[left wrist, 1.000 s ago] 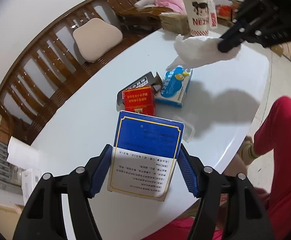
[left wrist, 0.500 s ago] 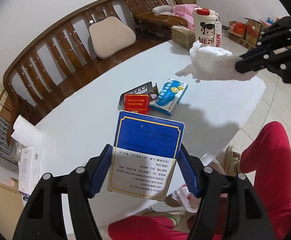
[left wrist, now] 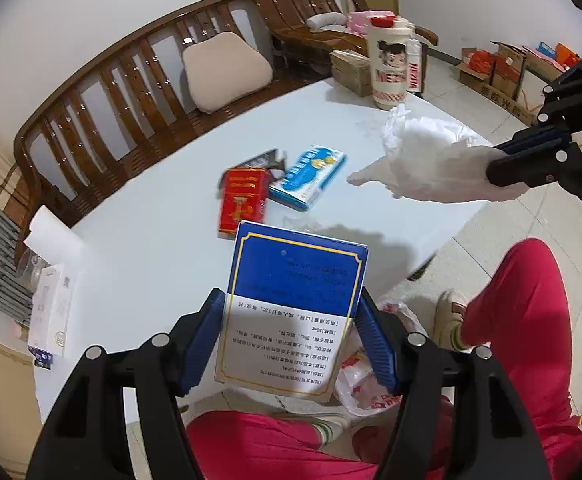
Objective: Collect trash
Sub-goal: 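Carry the blue-white pack and tissue with both tools down over the white bag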
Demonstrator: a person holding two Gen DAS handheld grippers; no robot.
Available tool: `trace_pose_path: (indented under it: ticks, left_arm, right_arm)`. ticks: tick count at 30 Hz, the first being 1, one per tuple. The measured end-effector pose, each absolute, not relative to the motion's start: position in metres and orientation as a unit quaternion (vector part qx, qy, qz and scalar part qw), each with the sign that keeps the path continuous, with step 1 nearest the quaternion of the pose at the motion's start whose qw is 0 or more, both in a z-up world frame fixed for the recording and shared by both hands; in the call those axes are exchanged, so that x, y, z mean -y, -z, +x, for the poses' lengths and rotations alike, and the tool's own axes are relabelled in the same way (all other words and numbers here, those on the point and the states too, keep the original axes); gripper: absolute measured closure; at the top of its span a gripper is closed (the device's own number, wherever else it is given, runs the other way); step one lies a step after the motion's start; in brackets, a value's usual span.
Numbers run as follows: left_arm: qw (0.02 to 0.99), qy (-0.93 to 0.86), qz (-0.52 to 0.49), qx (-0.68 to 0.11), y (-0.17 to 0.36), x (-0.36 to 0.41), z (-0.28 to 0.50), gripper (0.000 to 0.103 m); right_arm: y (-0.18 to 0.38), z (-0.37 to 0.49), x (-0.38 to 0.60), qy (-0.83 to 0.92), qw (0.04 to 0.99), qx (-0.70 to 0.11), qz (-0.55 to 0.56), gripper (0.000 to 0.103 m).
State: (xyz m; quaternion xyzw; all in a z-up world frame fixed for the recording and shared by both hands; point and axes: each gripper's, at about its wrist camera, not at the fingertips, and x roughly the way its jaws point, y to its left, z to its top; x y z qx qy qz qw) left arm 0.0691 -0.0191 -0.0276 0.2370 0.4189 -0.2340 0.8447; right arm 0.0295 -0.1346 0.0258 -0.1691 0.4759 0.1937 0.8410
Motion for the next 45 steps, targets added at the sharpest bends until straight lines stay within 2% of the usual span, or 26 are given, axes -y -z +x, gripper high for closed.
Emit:
trace_pose_path:
  ticks: [25, 36, 45]
  left_arm:
    - [0.826, 0.274, 0.238, -0.432, 0.083, 0.044, 0.010, 0.039]
    - [0.809, 0.274, 0.223, -0.470, 0.121, 0.045, 0.012, 0.039]
    - [0.782, 0.274, 0.205, -0.522, 0.178, 0.045, 0.027, 0.039]
  right_arm:
    - [0.039, -0.050, 0.125, -0.202, 0.816, -0.516, -0.165, 0.097]
    - [0.088, -0.060, 0.117, -0.211, 0.800, -0.540, -0.154, 0.097]
    - [0.137, -0.048, 0.122, -0.204, 0.788, -0.563, -0.140, 0.097]
